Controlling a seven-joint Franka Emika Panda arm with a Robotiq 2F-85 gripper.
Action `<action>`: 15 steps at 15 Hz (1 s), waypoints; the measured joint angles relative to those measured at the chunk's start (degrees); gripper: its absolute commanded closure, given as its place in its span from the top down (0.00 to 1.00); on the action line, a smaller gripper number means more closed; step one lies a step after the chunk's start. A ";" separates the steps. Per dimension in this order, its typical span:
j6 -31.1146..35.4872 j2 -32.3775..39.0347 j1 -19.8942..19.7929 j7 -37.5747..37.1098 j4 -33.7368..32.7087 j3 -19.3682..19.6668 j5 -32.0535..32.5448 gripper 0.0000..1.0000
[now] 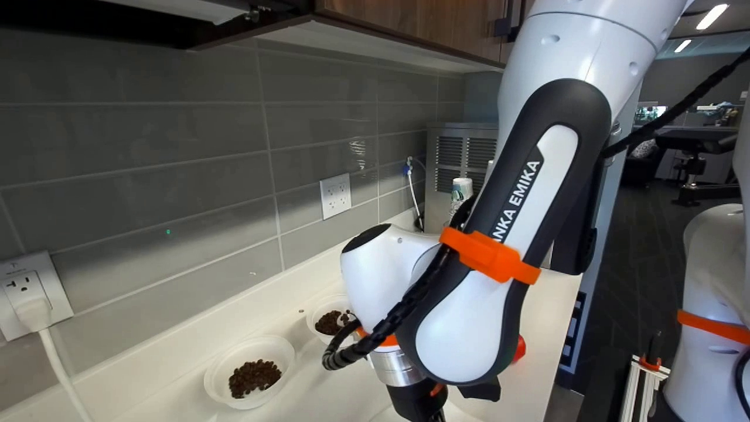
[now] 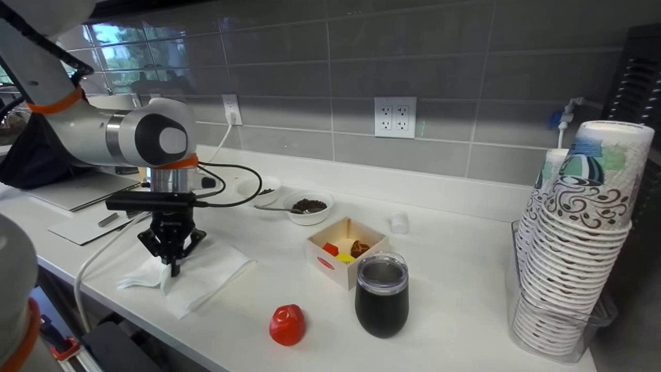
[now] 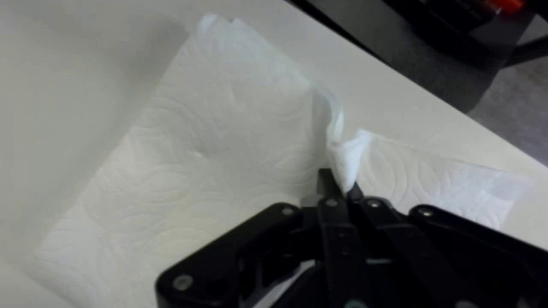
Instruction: Use the paper towel to clean the surface
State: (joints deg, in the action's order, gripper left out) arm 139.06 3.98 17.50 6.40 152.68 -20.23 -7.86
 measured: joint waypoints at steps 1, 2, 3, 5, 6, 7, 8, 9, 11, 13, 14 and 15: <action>0.61 0.24 0.49 -0.01 -1.29 -0.36 0.01 0.01; 1.35 0.60 0.85 -0.01 -2.60 -0.51 0.14 0.01; 2.22 1.12 1.08 -0.01 -3.93 -0.55 0.28 0.01; 4.26 2.58 1.19 -0.01 -6.50 -0.54 0.73 0.01; 5.31 3.44 1.21 -0.12 -7.67 -0.53 1.12 0.01; 6.36 4.38 1.24 -0.54 -8.80 -0.50 1.80 0.01; 7.66 5.47 1.31 -1.18 -9.91 -0.43 2.70 0.01; 8.86 6.63 1.38 -1.98 -10.97 -0.37 3.72 0.01; 10.73 9.09 1.91 -4.05 -13.11 0.11 6.72 0.07; 12.37 11.49 3.08 -6.91 -15.26 1.28 10.38 0.32; 12.88 12.52 3.69 -8.29 -16.29 1.87 11.63 0.33; 13.29 13.41 4.23 -9.39 -17.21 2.41 12.37 0.39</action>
State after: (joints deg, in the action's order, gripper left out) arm 152.34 17.39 21.73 -2.99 135.47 -17.82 4.51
